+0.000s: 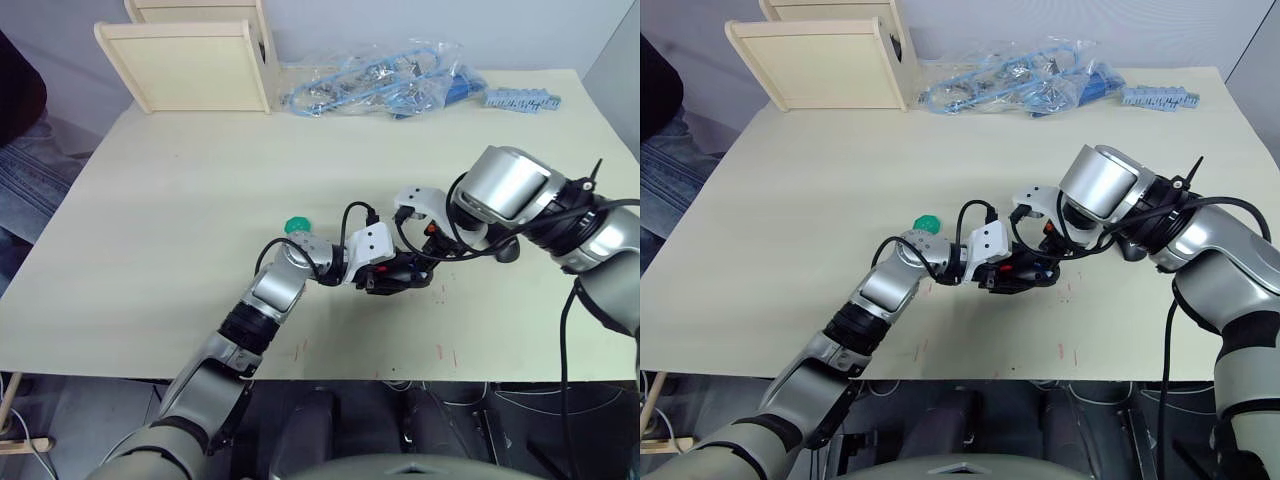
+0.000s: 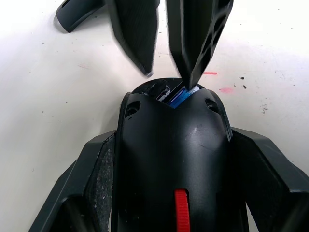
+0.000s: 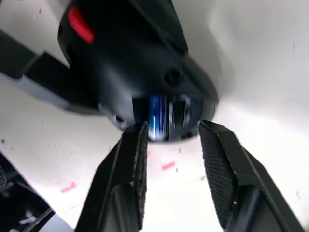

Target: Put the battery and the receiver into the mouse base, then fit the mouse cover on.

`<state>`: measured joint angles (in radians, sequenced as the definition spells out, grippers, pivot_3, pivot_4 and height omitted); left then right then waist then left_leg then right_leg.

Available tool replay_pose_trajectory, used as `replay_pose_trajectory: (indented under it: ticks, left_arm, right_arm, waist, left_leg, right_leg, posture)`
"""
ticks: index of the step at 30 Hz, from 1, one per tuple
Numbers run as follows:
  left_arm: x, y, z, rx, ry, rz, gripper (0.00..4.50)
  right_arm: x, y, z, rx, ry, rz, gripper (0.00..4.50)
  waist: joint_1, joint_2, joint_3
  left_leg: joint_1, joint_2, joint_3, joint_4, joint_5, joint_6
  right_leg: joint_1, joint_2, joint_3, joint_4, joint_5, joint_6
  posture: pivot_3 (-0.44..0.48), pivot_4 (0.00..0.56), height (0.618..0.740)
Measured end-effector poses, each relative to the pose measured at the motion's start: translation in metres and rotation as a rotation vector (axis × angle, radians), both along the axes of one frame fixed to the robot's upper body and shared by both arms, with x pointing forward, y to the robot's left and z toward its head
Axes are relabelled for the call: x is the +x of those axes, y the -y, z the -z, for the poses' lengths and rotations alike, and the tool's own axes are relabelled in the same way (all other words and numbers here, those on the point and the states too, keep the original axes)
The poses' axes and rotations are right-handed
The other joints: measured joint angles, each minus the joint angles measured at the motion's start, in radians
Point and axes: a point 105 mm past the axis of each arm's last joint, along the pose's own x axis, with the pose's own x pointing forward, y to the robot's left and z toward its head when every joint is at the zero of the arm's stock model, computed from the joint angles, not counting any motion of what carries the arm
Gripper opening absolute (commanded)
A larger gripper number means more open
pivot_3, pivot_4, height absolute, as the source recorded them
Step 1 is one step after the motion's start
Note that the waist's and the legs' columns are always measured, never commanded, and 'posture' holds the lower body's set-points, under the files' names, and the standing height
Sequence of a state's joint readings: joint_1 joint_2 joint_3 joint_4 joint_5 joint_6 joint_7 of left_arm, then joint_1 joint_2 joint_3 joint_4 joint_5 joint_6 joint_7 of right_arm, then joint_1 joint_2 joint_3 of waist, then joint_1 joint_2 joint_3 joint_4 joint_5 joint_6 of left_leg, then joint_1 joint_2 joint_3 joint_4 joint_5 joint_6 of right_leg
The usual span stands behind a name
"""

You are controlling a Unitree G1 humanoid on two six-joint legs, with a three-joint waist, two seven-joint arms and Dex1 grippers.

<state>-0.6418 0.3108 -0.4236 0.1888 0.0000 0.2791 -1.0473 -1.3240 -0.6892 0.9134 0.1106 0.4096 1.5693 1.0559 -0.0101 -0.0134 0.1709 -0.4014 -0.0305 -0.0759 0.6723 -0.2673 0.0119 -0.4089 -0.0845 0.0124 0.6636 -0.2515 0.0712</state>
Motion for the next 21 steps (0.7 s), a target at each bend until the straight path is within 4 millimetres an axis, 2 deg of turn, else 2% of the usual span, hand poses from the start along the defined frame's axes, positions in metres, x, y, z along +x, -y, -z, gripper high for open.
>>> replay_pose_trajectory:
  ticks: [5, 7, 11, 13, 21]
  left_arm:
    - [0.000, 0.000, 0.000, 0.001, 0.000, -0.002, 2.99]
    - [0.001, -0.001, 0.000, 0.000, -0.001, -0.004, 2.99]
    - [0.000, 0.000, 0.001, 0.002, -0.003, -0.006, 2.99]
    - [0.000, 0.000, 0.000, 0.002, -0.006, -0.004, 2.99]
    - [0.002, -0.005, 0.000, 0.013, -0.008, -0.019, 2.99]
  right_arm:
    - [-0.002, 0.015, -0.027, 0.101, 0.080, 0.019, 1.74]
    - [-0.002, 0.019, -0.039, 0.175, 0.170, 0.010, 1.74]
    - [-0.008, 0.019, -0.033, 0.250, 0.223, -0.008, 1.74]
    - [-0.019, 0.018, -0.020, 0.380, 0.279, -0.026, 1.74]
    - [-0.034, 0.024, 0.006, 0.569, 0.523, 0.019, 1.74]
  waist:
    - [0.003, 0.000, 0.000]
    - [-0.001, 0.000, 0.000]
    - [0.006, -0.001, 0.000]
    - [0.007, -0.001, 0.000]
    - [-0.002, -0.001, 0.000]
  left_leg:
    - [-0.001, 0.000, -0.001, 0.000, -0.001, 0.001]
    - [0.000, 0.000, 0.000, 0.000, -0.001, 0.002]
    - [-0.001, 0.000, -0.002, 0.000, -0.001, 0.002]
    - [-0.003, 0.000, 0.000, 0.001, -0.001, 0.001]
    - [0.000, 0.000, 0.000, 0.001, -0.001, 0.002]
  right_leg:
    - [0.000, 0.000, -0.001, -0.001, 0.000, 0.000]
    - [0.000, 0.000, 0.000, 0.000, 0.000, 0.000]
    - [0.001, 0.000, -0.003, -0.002, 0.000, 0.000]
    - [-0.001, -0.001, -0.001, -0.001, 0.000, 0.001]
    - [0.001, 0.000, 0.000, 0.001, 0.001, 0.001]
  posture:
    - [0.000, 0.150, 0.740]
    - [0.000, 0.150, 0.740]
    - [0.000, 0.150, 0.740]
    - [0.000, 0.150, 0.740]
    - [0.000, 0.150, 0.740]
